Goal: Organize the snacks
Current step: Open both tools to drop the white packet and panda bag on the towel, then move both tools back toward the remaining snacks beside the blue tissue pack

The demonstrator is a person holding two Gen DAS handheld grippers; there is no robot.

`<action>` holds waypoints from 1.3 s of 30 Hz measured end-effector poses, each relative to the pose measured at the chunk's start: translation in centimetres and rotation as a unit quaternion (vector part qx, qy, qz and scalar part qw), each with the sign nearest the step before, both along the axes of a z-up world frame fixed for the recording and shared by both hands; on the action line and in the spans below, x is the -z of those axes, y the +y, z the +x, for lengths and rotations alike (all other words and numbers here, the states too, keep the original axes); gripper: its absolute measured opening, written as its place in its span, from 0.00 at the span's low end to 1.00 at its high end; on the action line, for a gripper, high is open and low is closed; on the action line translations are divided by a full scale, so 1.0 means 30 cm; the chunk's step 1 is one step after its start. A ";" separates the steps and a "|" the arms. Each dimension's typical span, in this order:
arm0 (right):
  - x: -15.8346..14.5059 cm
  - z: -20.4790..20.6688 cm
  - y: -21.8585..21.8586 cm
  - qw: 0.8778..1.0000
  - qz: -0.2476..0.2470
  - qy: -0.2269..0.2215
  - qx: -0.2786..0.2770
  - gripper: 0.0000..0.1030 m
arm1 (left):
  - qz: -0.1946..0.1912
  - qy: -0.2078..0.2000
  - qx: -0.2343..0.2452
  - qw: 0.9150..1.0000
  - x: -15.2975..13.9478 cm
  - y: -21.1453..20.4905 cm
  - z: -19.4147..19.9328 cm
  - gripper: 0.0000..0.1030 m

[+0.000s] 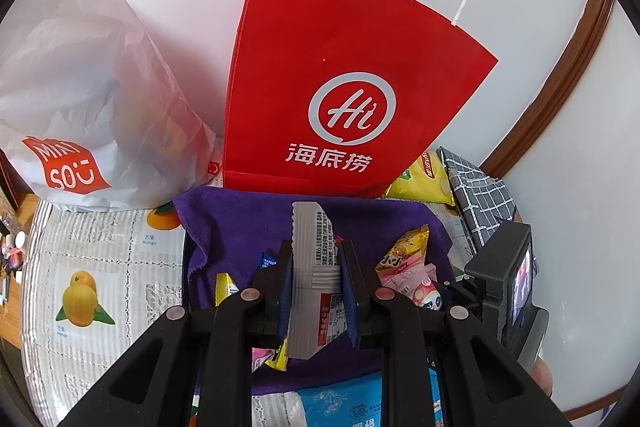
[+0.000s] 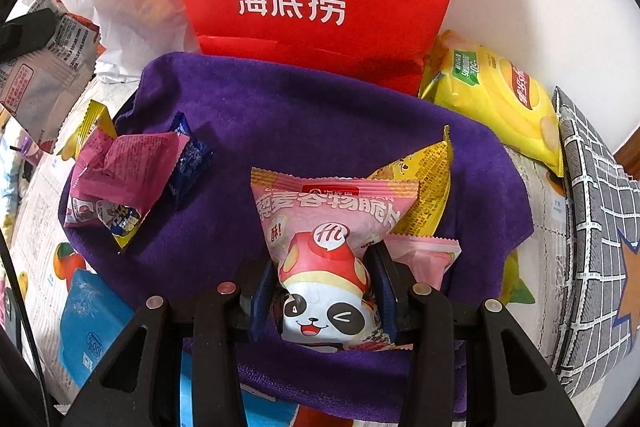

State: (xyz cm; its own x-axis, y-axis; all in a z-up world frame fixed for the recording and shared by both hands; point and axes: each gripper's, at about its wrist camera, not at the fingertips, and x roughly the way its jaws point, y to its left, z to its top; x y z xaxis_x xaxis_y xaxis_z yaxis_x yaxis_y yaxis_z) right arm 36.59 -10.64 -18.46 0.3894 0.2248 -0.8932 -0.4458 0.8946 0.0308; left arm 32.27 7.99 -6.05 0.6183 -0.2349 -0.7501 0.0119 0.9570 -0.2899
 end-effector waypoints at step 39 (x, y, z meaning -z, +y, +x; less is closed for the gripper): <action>-0.278 -0.089 -0.075 0.993 0.029 -0.111 0.037 0.80 | 0.055 0.074 0.011 0.996 0.122 -0.079 0.048 0.40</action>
State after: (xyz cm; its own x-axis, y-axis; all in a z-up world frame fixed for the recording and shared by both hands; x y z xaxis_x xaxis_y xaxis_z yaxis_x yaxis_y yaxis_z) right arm 33.93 -12.89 -10.12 0.5921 0.2377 -0.7700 -0.3810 0.9245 -0.0076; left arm 33.70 5.61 -9.73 0.4945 -0.1591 -0.8545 -0.0010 0.9830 -0.1836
